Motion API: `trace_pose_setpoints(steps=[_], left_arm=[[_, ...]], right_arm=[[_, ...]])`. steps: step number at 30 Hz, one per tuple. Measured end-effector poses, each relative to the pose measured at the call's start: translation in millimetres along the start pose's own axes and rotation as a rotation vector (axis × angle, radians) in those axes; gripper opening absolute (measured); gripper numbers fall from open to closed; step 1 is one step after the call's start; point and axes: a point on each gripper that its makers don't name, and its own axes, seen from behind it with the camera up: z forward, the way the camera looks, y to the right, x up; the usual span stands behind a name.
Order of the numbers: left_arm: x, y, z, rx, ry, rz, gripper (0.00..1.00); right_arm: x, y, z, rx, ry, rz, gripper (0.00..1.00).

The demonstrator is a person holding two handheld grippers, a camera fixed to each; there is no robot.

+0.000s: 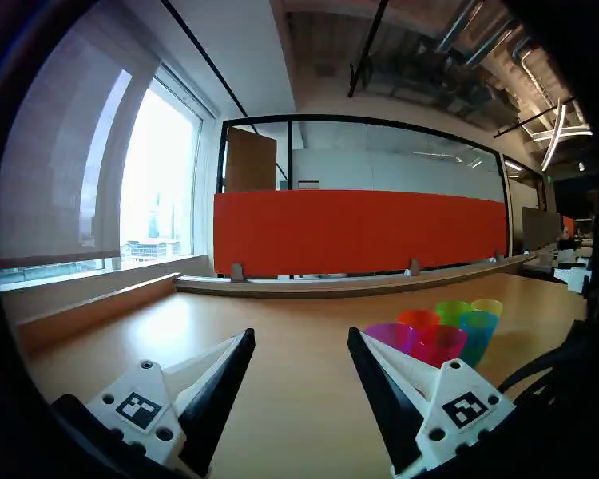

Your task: Pour water

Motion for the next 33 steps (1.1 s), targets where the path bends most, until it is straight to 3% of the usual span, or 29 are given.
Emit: trace_pose_setpoints(steps=[12,26,33], left_arm=[[28.9,8.5,7.0,-0.051,-0.028,-0.029,0.86],[74.0,1.6,21.0,-0.065,-0.044,0.035,0.86],[92.8,1.7,26.5,-0.074,-0.062,0.018,0.86]], right_arm=[[28.7,-6.3,2.9,0.03,0.005,-0.01,0.99],[81.6,-12.5,12.7,0.062,-0.012,-0.025,1.0],[104.4,-17.2,17.7,0.077,-0.018,-0.02,0.99]])
